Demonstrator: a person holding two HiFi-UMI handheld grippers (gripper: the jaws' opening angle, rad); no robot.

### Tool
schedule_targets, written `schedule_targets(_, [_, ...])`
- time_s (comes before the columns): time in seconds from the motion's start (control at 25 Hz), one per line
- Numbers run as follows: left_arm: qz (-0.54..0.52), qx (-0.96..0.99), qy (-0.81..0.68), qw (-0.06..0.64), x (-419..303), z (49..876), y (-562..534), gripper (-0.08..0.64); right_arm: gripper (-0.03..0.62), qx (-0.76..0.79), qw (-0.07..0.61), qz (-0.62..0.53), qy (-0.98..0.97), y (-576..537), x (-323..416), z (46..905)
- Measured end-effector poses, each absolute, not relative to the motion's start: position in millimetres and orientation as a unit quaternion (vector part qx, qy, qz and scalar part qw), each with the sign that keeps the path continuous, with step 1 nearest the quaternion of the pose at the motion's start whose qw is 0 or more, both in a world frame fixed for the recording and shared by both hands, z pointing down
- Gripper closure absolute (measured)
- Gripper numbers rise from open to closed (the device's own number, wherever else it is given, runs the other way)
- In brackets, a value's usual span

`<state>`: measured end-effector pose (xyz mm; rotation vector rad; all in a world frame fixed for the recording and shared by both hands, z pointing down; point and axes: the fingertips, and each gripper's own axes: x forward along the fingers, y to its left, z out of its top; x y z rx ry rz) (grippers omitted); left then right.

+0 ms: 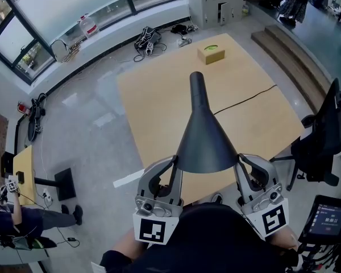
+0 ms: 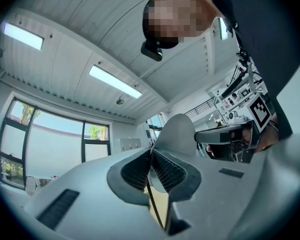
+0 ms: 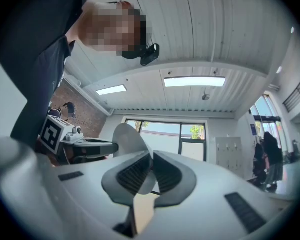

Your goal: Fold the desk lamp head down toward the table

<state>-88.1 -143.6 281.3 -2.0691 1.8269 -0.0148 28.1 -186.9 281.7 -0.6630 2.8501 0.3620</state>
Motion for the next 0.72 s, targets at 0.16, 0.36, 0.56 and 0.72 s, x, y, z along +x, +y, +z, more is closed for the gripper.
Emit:
schedule_targets(0.16, [-0.014, -0.738, 0.651, 0.177, -85.7, 291.1, -142.8, 0.546, 0.584, -0.223, 0.086, 0.114, 0.964, -185.5, 30.5, 292.2])
schedule_targets(0.36, [-0.024, -0.741, 0.651, 0.16, -84.7, 304.0, -142.0, 0.546, 0.583, -0.228, 0.076, 0.103, 0.965, -184.2, 32.0, 304.7])
schedule_targets(0.56, [-0.035, -0.74, 0.655, 0.149, -82.8, 315.6, -142.4, 0.546, 0.583, -0.23, 0.069, 0.092, 0.967, -184.8, 33.9, 315.5])
schedule_targets(0.72, [-0.046, -0.742, 0.653, 0.141, -79.6, 323.4, -142.7, 0.546, 0.58, -0.227, 0.054, 0.089, 0.968, -184.7, 36.4, 324.1])
